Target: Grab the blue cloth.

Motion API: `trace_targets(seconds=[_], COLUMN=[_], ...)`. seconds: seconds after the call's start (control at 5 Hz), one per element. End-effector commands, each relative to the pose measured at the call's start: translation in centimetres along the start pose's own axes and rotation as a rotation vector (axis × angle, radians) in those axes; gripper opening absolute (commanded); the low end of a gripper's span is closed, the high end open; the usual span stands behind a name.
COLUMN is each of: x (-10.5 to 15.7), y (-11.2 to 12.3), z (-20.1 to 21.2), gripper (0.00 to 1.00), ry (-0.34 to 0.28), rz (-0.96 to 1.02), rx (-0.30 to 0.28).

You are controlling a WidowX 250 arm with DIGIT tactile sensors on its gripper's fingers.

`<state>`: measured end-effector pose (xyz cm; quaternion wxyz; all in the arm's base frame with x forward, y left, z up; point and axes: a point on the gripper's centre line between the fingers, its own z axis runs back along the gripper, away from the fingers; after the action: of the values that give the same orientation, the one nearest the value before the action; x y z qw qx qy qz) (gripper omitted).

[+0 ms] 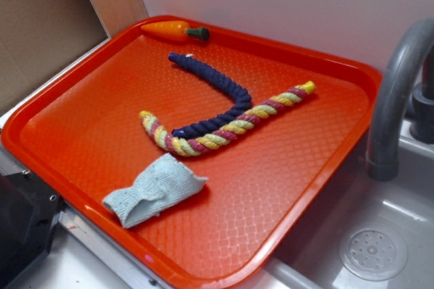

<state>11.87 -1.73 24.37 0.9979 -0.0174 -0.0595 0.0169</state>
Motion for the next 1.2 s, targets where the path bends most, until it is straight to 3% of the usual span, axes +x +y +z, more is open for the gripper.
trace_targets(seconds=[0.0, 0.2, 0.4, 0.6, 1.0], x=[0.0, 1.1, 0.0, -1.7, -1.4], y=[0.0, -3.1, -6.1, -7.4, -7.8], z=[0.0, -5.3, -10.4, -14.5, -21.5], gripper=[1.0, 1.0, 1.0, 1.0, 1.0], ry=[0.0, 0.022, -0.004, 0.046, 0.063], rz=[0.0, 0.016, -0.015, -0.086, -0.173], rx=[0.0, 0.033, 0.074, 0.01, 0.057])
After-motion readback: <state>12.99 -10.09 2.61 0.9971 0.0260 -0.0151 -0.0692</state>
